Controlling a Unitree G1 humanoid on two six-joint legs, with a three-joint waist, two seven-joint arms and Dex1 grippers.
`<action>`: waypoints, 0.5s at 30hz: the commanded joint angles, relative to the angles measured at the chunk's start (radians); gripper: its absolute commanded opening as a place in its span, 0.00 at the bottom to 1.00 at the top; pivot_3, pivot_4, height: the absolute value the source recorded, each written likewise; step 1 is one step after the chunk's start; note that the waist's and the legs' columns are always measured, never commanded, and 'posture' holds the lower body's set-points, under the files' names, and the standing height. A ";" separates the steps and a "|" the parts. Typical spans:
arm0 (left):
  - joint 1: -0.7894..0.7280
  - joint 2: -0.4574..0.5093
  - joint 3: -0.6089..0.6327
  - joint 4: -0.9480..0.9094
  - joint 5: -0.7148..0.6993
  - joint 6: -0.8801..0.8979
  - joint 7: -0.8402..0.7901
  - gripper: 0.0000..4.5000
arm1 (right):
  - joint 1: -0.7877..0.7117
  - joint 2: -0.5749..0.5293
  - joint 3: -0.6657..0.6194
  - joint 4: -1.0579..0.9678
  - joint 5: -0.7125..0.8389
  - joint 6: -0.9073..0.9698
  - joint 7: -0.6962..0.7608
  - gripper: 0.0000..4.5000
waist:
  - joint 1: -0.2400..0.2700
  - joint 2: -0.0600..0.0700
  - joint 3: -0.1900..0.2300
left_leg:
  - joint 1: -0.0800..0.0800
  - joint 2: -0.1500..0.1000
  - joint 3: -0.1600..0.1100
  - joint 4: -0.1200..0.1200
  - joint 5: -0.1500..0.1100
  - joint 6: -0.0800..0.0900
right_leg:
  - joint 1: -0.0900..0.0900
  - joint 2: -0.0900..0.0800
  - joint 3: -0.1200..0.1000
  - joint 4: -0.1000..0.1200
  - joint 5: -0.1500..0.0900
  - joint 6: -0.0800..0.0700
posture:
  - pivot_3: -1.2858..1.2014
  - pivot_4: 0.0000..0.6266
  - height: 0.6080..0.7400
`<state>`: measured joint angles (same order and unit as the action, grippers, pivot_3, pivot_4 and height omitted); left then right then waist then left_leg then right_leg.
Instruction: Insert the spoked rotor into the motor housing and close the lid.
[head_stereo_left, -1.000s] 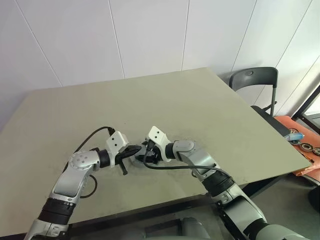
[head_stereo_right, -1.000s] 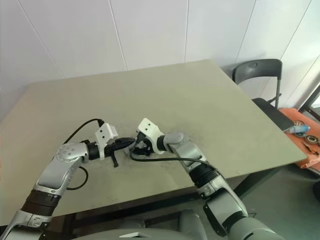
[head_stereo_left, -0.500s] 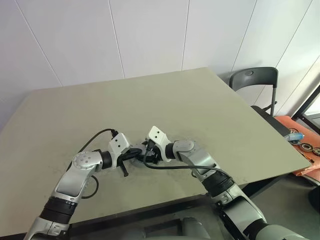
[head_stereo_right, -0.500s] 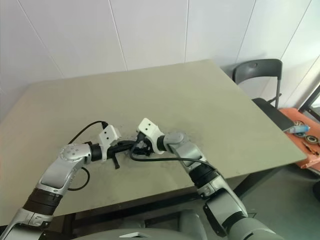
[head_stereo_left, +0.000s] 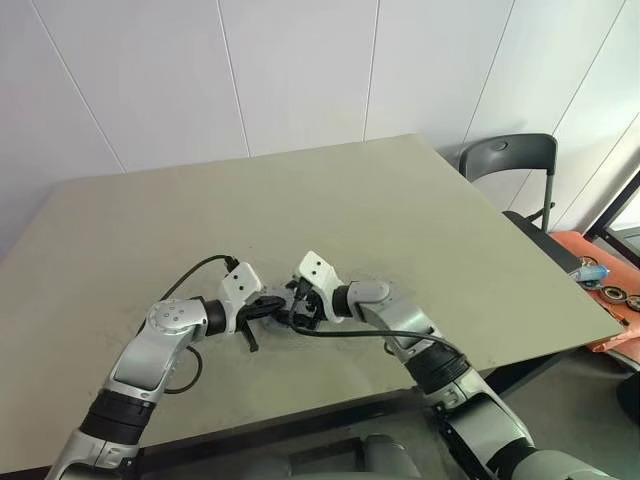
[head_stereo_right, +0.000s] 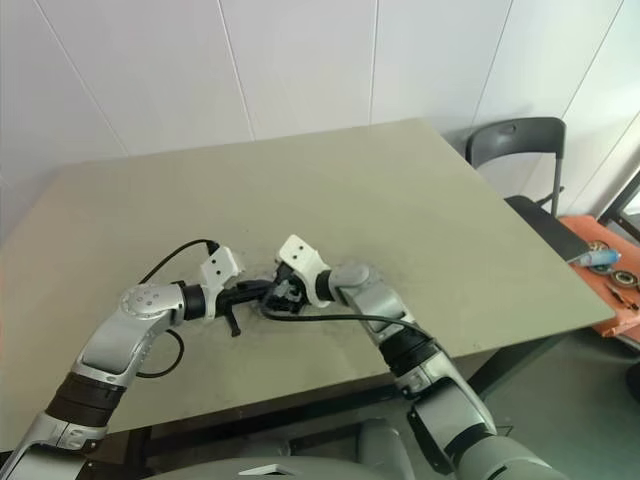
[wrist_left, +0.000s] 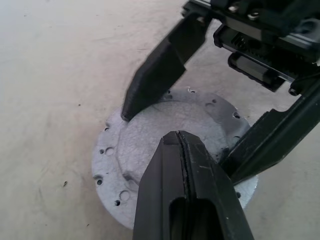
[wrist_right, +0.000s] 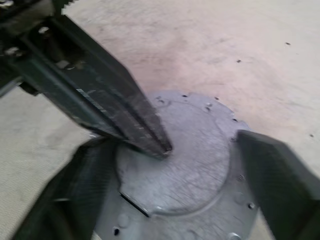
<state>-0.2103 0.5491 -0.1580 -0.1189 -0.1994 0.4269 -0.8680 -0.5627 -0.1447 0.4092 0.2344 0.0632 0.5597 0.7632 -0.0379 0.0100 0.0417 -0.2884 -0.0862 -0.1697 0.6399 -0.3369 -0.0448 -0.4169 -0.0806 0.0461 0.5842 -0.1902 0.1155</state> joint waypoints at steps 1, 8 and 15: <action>-0.024 0.006 0.008 -0.036 -0.019 0.011 -0.010 0.00 | 0.006 -0.009 -0.022 0.015 0.012 0.042 0.001 0.99 | 0.000 0.000 0.000 | 0.000 0.000 0.000 -0.001 0.000 0.000 | 0.000 0.000 0.000 -0.001 0.000 0.001 | 0.52 0.00 1.00; -0.030 -0.009 -0.002 0.046 -0.004 -0.046 -0.018 0.00 | 0.006 -0.033 -0.071 -0.031 0.075 0.099 0.046 0.99 | 0.008 0.000 0.000 | -0.002 0.000 0.000 -0.009 0.000 0.000 | -0.007 0.000 0.000 -0.002 0.000 0.003 | 0.52 0.00 1.00; -0.037 -0.028 -0.012 0.176 0.011 -0.155 -0.039 0.00 | 0.019 -0.073 -0.049 -0.080 0.094 0.114 0.086 0.99 | 0.028 -0.001 -0.001 | -0.007 0.000 0.001 -0.008 0.000 0.000 | -0.010 -0.001 0.001 -0.004 0.000 0.003 | 0.52 0.00 1.00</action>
<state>-0.2487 0.5176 -0.1631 0.0178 -0.2069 0.2846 -0.9007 -0.5557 -0.2105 0.3494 0.1687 0.1517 0.6595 0.8390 -0.0098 0.0090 0.0409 -0.2958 -0.0866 -0.1690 0.6315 -0.3367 -0.0449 -0.4271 -0.0813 0.0466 0.5799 -0.1899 0.1183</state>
